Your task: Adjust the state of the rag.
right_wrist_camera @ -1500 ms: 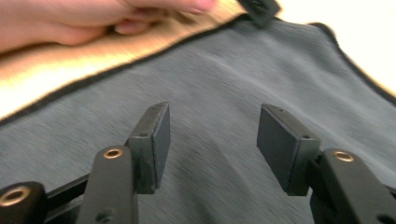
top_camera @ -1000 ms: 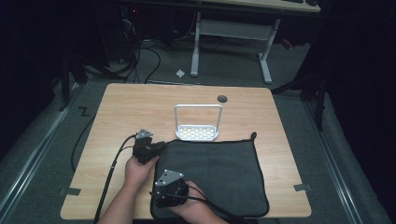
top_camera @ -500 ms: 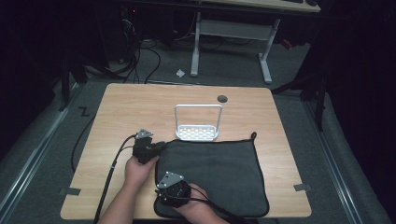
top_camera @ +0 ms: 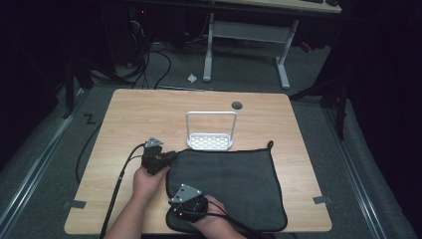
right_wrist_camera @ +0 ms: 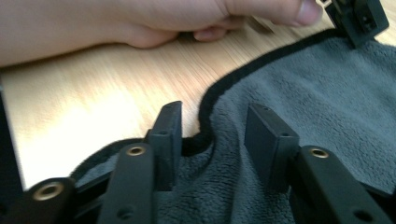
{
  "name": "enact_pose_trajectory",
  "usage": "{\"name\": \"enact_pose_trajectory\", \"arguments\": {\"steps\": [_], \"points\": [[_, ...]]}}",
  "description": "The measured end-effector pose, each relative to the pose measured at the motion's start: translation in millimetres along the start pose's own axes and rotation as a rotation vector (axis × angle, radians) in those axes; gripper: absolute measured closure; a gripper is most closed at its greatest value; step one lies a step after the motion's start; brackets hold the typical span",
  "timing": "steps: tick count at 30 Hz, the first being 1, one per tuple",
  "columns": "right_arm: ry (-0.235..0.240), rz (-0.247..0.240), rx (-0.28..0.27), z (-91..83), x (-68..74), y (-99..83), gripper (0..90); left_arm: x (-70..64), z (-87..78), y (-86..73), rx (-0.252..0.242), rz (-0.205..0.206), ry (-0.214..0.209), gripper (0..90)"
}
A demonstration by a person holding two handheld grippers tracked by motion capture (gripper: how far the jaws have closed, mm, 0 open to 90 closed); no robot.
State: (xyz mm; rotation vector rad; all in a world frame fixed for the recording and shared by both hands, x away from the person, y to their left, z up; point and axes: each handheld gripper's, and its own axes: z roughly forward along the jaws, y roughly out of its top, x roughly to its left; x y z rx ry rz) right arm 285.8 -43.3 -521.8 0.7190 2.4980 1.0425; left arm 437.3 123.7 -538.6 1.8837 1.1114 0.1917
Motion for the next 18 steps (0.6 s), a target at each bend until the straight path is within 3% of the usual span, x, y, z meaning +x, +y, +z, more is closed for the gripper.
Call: {"name": "enact_pose_trajectory", "arguments": {"steps": [3,8,11,16,18], "points": [[0.001,-0.008,-0.006,0.3,2.6,0.4,59.2,0.0,0.0,0.0,0.0,0.0,0.0,80.2],[0.043,0.036,0.037,10.0,1.1,-1.0,50.2,0.0,0.1,0.0,0.001,-0.001,0.0,80.1],[0.069,0.068,0.04,12.7,-0.7,-1.3,50.9,-0.1,0.1,0.0,0.001,0.0,0.0,80.1],[0.062,0.042,0.029,11.5,2.2,-1.9,75.3,-0.1,0.0,-0.1,0.002,0.0,0.0,80.1],[0.046,0.024,0.03,11.0,3.4,-1.9,79.8,0.2,0.2,0.0,0.003,-0.002,0.0,80.2]]}}
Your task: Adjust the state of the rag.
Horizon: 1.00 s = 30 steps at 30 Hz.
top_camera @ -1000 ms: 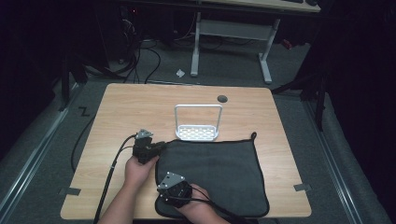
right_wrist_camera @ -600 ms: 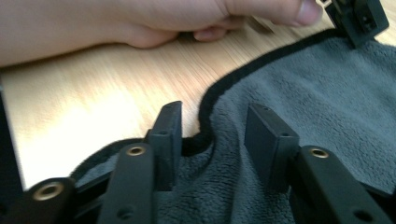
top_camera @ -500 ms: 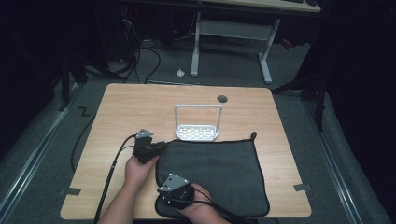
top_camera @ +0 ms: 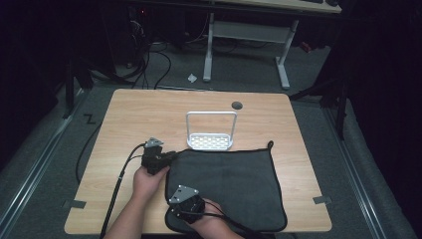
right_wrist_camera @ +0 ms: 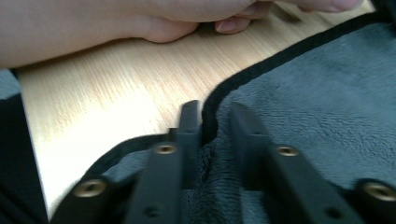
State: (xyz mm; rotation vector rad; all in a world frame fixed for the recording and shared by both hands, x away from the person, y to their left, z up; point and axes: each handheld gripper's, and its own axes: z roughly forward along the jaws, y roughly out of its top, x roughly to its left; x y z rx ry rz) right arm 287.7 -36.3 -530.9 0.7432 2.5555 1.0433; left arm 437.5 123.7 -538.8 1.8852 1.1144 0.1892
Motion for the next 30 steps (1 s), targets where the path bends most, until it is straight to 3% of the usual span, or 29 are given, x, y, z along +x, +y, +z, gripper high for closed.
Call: {"name": "enact_pose_trajectory", "arguments": {"steps": [4,13,21,23,30], "points": [[-0.029,-0.04,-0.013,-4.6,-0.3,2.2,81.6,0.1,-0.2,-0.1,0.001,0.001,0.0,81.0],[-0.07,-0.036,-0.141,-35.9,-3.5,12.0,81.8,0.4,-5.8,-0.6,-0.045,-0.012,-0.006,86.5],[-0.068,-0.021,-0.189,-44.1,-8.0,14.1,81.7,5.4,-19.3,2.9,-0.131,-0.101,-0.034,87.0],[-0.065,-0.017,-0.203,-45.6,-8.9,16.2,81.6,4.1,-24.4,5.7,-0.157,-0.102,-0.03,87.0],[-0.047,-0.033,-0.231,-43.6,0.5,31.0,81.6,12.1,-46.4,6.4,-0.168,-0.097,0.0,87.0]]}}
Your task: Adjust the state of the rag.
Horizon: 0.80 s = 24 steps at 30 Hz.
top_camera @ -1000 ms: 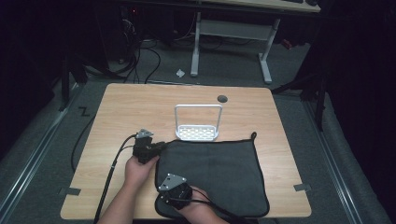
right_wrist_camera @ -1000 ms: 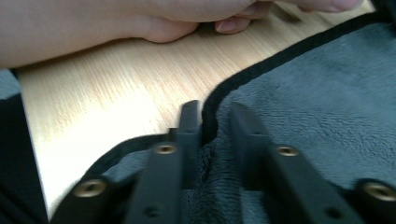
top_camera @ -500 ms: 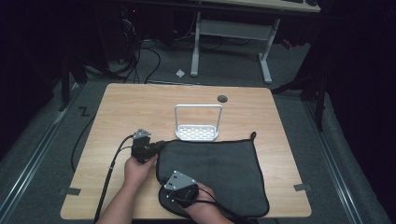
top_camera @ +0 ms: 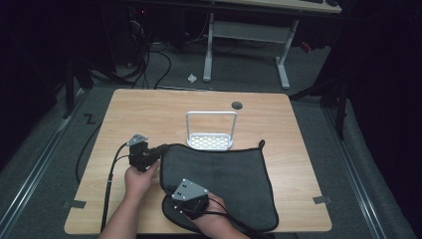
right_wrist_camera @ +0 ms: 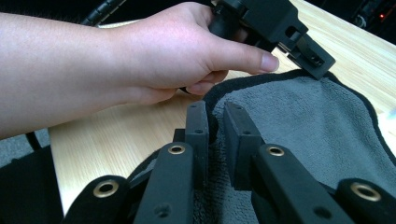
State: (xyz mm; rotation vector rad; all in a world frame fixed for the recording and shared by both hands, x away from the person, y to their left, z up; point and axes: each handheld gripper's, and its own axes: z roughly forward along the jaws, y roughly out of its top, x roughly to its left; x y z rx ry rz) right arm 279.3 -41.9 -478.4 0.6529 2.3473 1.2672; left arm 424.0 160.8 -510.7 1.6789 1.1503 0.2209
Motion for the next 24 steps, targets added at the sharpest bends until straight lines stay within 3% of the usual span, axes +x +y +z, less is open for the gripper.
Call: {"name": "enact_pose_trajectory", "arguments": {"steps": [5,10,14,18,24], "points": [[0.041,-0.021,-0.002,17.4,18.9,12.9,81.5,18.0,-29.4,-0.2,-0.007,-0.01,0.043,87.0],[0.095,-0.037,-0.025,36.9,40.4,33.4,81.5,38.9,-72.2,4.8,-0.027,-0.018,0.101,87.0],[0.122,-0.059,-0.043,47.7,53.4,48.1,81.5,45.9,-89.6,7.2,-0.029,-0.013,0.133,87.0],[0.114,-0.066,-0.044,46.4,51.9,49.6,81.4,40.7,-83.5,9.7,-0.025,-0.02,0.136,87.0],[0.065,-0.045,-0.041,21.9,33.0,33.1,81.0,15.6,-52.2,10.8,-0.023,-0.023,0.095,86.8]]}}
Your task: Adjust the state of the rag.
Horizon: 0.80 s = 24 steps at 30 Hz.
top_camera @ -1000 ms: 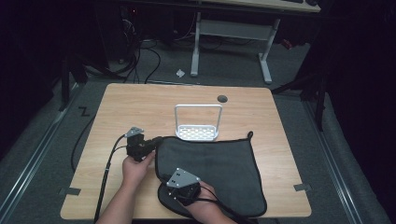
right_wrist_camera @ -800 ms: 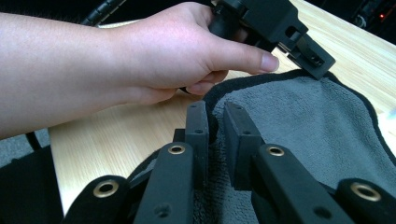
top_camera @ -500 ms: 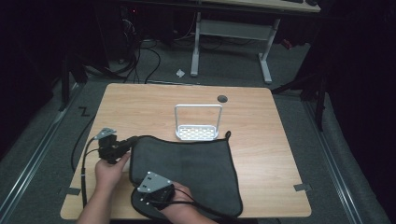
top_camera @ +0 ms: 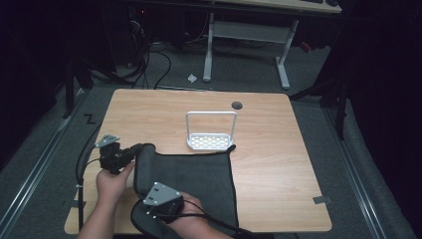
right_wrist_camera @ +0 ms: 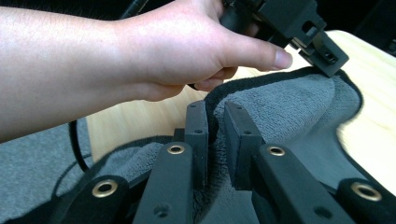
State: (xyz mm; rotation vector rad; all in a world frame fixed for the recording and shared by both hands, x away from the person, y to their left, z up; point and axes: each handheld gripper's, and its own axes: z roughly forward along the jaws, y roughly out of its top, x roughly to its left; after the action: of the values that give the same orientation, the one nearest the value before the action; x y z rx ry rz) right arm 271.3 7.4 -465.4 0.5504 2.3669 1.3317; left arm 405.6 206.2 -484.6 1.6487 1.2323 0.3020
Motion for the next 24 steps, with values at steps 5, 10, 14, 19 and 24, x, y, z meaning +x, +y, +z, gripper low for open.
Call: {"name": "enact_pose_trajectory", "arguments": {"steps": [5,10,14,19,24], "points": [[-0.043,0.032,0.005,-25.8,-14.8,-22.0,80.8,-33.1,30.7,-1.4,0.02,0.027,-0.029,86.8],[-0.09,0.073,0.007,-55.4,-30.0,-49.4,80.5,-61.4,56.2,-5.1,0.04,0.045,-0.049,86.5],[-0.126,0.103,0.006,-74.0,-39.8,-67.1,80.4,-80.8,75.1,-9.0,0.056,0.049,-0.064,86.5],[-0.158,0.108,0.021,-94.3,-52.0,-79.8,80.2,-100.0,87.4,-9.2,0.058,0.068,-0.075,86.5],[-0.18,0.113,0.035,-109.2,-59.2,-89.3,79.7,-117.5,99.1,-7.7,0.073,0.096,-0.084,86.1]]}}
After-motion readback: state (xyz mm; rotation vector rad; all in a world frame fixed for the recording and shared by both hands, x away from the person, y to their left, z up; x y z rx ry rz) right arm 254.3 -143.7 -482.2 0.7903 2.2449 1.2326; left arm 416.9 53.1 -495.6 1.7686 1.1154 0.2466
